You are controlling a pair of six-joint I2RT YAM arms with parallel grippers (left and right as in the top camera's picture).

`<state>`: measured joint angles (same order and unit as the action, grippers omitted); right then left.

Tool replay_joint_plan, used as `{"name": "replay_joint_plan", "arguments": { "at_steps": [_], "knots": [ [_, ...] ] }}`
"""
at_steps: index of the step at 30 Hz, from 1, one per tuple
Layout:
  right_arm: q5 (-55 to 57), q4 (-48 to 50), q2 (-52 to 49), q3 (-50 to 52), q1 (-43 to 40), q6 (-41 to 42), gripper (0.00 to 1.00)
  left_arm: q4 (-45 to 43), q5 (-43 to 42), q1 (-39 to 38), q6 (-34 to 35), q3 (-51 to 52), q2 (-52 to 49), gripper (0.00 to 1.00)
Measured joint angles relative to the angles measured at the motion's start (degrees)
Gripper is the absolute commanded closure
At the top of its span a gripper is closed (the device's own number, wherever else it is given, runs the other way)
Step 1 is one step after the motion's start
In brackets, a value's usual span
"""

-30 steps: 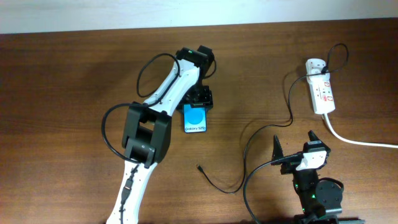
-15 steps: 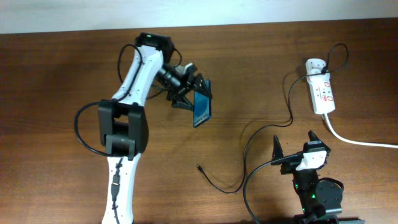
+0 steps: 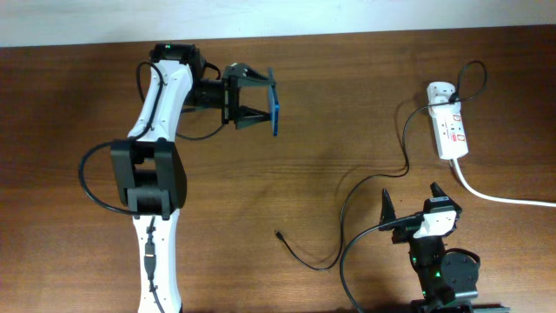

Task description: Plug charger to phone and switch on socket

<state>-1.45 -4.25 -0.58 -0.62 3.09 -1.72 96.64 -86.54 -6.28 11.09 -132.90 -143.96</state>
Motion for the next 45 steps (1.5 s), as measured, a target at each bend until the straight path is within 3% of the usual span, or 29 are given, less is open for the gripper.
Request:
{"name": "replay_joint_plan", "arguments": {
  "at_steps": [45],
  "knots": [
    [0.0, 0.0, 0.0, 0.0, 0.0, 0.0, 0.02, 0.0, -0.3, 0.4, 2.0, 0.0, 0.0, 0.21]
  ]
}}
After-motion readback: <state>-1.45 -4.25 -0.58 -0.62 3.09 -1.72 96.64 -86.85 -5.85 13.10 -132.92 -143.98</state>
